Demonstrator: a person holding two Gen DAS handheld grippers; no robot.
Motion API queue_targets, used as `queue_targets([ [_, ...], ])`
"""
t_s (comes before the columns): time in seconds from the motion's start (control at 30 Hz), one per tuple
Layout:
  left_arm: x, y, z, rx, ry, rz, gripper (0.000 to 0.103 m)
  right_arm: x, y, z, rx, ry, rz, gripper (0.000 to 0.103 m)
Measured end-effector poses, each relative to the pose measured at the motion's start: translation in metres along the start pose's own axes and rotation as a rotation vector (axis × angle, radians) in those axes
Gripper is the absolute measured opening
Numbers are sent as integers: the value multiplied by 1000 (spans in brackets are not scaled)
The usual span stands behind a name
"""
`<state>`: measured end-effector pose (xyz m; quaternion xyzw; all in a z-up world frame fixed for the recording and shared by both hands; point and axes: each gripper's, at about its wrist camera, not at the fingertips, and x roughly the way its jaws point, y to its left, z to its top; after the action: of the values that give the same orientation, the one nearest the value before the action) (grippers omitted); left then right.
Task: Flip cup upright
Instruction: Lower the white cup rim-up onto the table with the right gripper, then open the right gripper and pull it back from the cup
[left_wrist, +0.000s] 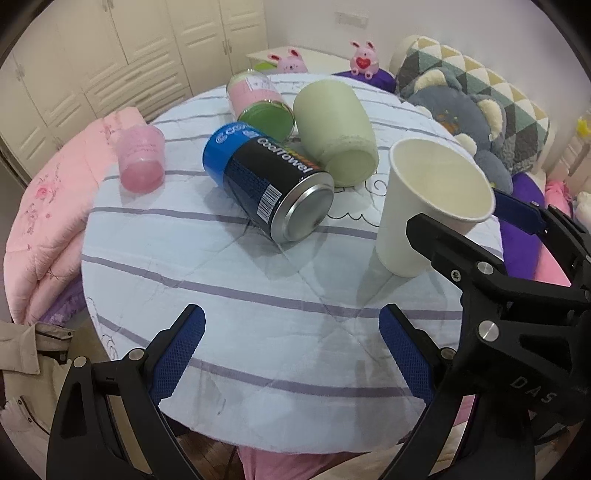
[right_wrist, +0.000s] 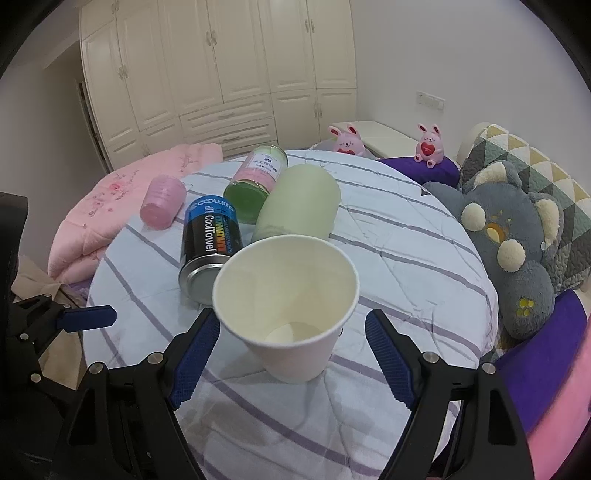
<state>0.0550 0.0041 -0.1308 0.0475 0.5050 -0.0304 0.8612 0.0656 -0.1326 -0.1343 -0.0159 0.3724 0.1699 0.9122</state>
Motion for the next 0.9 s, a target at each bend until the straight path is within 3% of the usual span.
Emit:
queue_targets([
  [0.33,-31,1,-5,-10,-73,-2,97,-43,-4,6,23,-36,30,82],
  [0.57,-47,-2,-6,-23,-146,-22,97,-82,-9,9,42,-88,-1,82],
  [0.9,-91,-8,-6,-21,-378,-34,103,-119,-10,8,48,-250,-103,83],
])
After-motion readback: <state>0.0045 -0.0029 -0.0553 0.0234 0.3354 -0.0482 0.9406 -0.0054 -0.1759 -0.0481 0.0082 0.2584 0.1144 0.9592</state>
